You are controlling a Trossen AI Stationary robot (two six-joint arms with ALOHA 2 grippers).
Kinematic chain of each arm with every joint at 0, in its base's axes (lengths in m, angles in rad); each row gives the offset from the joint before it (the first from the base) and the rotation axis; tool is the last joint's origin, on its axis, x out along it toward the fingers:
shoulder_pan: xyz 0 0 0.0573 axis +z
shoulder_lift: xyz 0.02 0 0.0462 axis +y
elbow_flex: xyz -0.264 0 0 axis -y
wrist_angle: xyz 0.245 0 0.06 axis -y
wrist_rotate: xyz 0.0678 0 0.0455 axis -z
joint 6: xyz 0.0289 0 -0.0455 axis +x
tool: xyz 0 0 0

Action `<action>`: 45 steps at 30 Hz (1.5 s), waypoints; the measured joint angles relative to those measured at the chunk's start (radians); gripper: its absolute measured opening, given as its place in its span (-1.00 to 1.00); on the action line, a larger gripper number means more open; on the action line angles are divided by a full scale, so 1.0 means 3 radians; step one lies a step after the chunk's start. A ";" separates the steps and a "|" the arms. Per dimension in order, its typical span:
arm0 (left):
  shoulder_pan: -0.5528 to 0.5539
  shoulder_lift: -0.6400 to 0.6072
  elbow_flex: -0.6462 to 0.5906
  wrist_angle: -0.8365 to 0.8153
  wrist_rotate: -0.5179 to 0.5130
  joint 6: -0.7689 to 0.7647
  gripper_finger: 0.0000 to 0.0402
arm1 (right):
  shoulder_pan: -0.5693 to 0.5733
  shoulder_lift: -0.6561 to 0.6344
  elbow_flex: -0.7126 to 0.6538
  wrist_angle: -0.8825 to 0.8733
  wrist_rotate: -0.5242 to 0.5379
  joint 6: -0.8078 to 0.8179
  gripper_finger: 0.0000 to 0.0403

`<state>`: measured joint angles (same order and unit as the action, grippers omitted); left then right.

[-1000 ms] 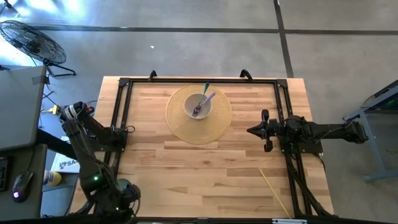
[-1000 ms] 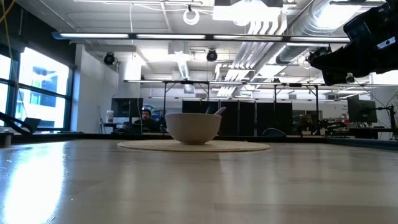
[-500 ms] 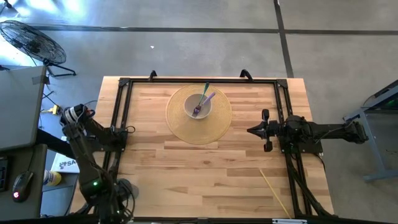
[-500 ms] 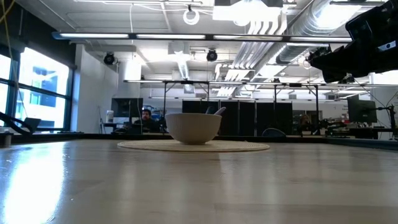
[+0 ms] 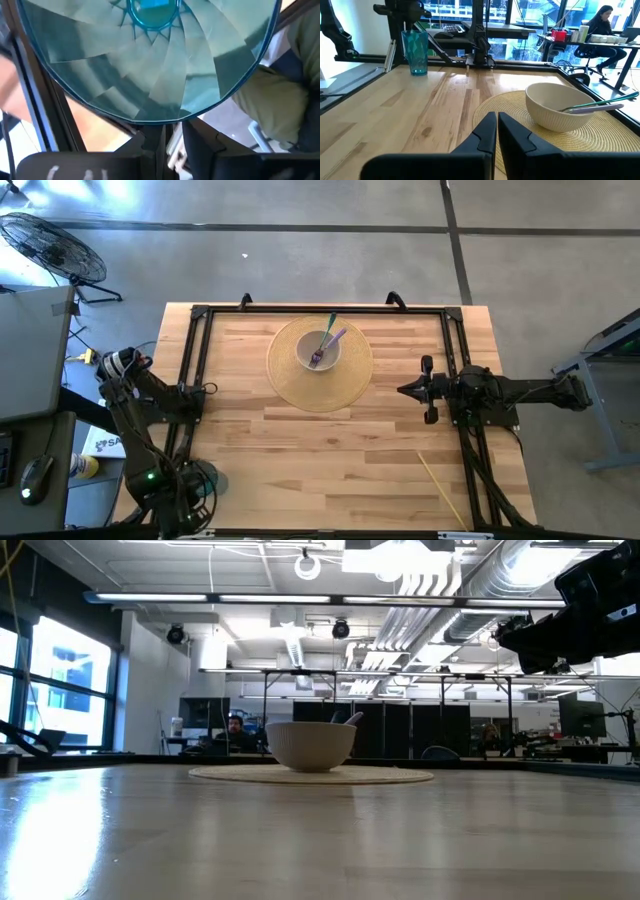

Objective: Pick & Place Utensil
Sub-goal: Put the blue cup on the mat to the top right of the white bowl

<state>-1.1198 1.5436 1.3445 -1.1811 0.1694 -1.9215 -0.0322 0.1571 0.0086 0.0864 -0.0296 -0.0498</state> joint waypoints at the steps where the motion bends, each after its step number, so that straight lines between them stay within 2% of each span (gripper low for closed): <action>1: 0.0000 0.0000 0.0000 -0.0025 -0.0060 0.0038 -0.69 | 0.0000 0.0001 0.0000 0.0000 0.0000 0.0000 -0.94; 7: 0.0000 0.0000 0.0000 -0.0255 -0.0111 0.0377 -0.69 | 0.0000 0.0001 0.0000 0.0000 0.0000 -0.0004 -0.94; 12: -0.0012 -0.0004 -0.0001 -0.0569 0.0000 0.0626 -0.69 | 0.0000 0.0001 -0.0001 0.0000 0.0000 -0.0046 -0.94; 15: -0.0029 -0.0004 -0.0001 -0.0652 -0.0089 0.0840 -0.69 | 0.0000 0.0001 -0.0001 0.0001 0.0000 -0.0064 -0.94; 26: -0.0094 -0.0005 -0.0001 -0.0729 -0.0625 0.1443 -0.69 | 0.0000 0.0001 0.0000 0.0001 0.0000 -0.0113 -0.94; 32: -0.0088 -0.0005 -0.0001 -0.0723 -0.1067 0.1763 -0.69 | -0.0001 0.0001 0.0000 0.0001 0.0000 -0.0125 -0.94; 37: -0.0086 -0.0005 -0.0001 -0.0713 -0.1467 0.1958 -0.69 | -0.0001 0.0000 -0.0001 0.0001 0.0000 -0.0125 -0.94; 45: -0.0086 -0.0005 -0.0043 -0.0645 -0.1828 0.2052 -0.69 | -0.0001 0.0001 -0.0001 0.0002 0.0000 -0.0125 -0.94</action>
<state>-1.1456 1.5421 1.3316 -1.3746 -0.3788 -1.3060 -0.0324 0.1574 0.0082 0.0869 -0.0296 -0.0872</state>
